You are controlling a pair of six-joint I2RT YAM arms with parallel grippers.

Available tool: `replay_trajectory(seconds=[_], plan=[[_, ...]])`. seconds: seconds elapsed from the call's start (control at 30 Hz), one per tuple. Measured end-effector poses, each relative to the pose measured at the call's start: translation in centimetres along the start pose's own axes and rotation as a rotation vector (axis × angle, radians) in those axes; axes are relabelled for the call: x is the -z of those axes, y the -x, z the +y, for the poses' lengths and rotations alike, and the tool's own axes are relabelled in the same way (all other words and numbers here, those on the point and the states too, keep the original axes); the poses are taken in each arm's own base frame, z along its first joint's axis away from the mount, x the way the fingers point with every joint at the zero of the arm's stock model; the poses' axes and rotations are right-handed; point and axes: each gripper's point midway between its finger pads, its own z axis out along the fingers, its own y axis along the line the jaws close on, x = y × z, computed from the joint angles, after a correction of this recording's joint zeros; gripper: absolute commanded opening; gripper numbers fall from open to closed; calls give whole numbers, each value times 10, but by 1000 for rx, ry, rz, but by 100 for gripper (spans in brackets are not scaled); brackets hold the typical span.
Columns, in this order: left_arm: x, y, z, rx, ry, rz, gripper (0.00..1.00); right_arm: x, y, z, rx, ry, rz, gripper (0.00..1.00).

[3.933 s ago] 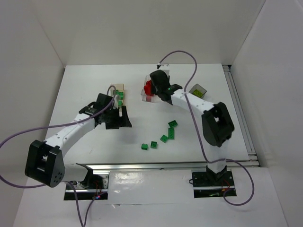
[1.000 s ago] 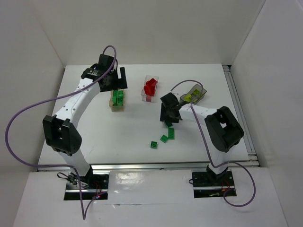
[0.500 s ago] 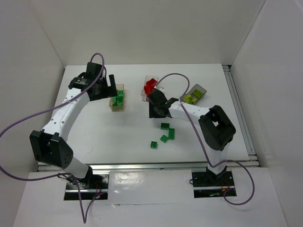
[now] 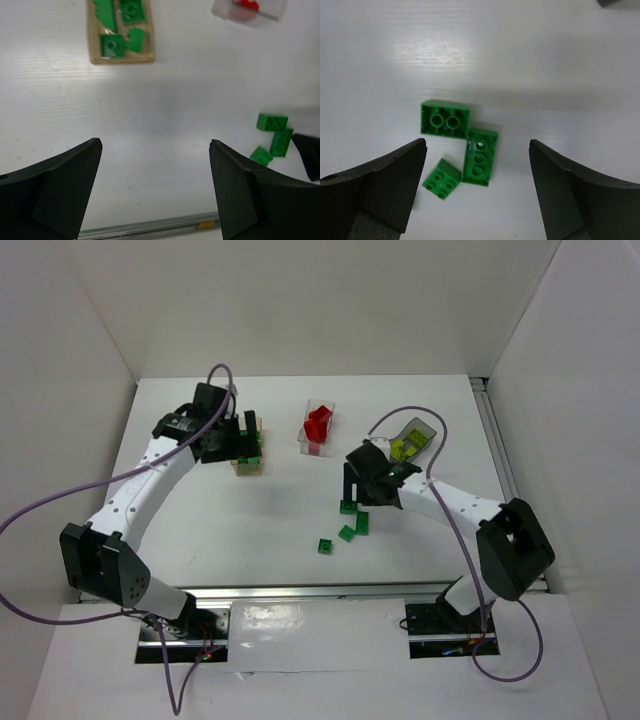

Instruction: Sort the legos into containers by color

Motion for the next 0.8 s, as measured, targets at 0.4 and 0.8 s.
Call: replay_trajectory(seconds=[0.4,0.8], plan=[[-2,-139,-74,-145,-178,298,91,-12,-67,-10,-102,19,178,69],[9,-212,-144,-240,-296,380,99,-26,-58,-14,-146,12,148,26]])
